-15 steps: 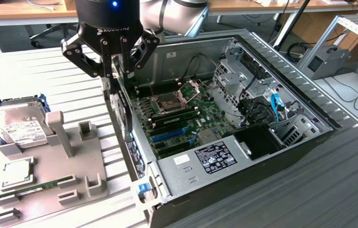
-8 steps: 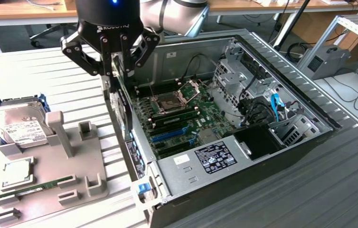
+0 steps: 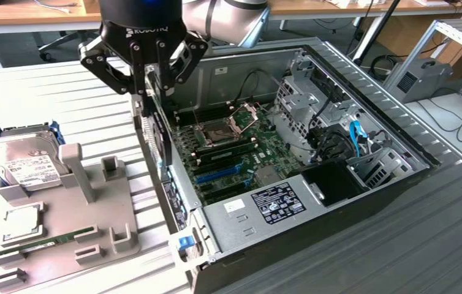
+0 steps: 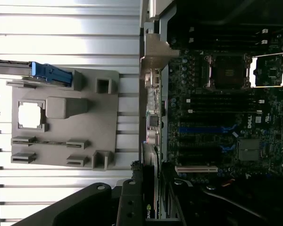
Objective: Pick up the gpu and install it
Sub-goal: 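Pick up the gpu and move the gpu toward the slot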
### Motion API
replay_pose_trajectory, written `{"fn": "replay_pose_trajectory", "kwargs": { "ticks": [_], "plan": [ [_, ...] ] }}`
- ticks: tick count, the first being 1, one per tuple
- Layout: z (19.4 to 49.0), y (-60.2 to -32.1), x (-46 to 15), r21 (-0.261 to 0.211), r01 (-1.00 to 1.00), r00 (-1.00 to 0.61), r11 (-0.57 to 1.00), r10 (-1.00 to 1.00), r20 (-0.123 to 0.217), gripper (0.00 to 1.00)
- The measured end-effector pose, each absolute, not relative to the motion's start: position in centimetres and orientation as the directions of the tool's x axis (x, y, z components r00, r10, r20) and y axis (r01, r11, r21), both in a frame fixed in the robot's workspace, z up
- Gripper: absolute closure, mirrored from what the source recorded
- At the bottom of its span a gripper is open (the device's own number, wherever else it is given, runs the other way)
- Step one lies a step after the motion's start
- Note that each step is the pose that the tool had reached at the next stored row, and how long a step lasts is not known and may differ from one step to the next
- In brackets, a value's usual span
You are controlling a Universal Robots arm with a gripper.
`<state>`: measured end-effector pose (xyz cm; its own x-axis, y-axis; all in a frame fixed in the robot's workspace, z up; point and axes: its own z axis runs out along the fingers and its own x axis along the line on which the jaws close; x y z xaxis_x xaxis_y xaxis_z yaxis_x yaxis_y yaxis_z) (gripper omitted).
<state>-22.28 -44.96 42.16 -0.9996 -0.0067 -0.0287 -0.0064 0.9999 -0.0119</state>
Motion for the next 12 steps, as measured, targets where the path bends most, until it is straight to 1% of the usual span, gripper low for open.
{"fn": "replay_pose_trajectory", "kwargs": {
  "ticks": [12],
  "plan": [
    [42.2, -45.0, -20.5, -0.012, -0.006, -1.0, 1.0, -0.007, -0.028, 0.74]
  ]
}}
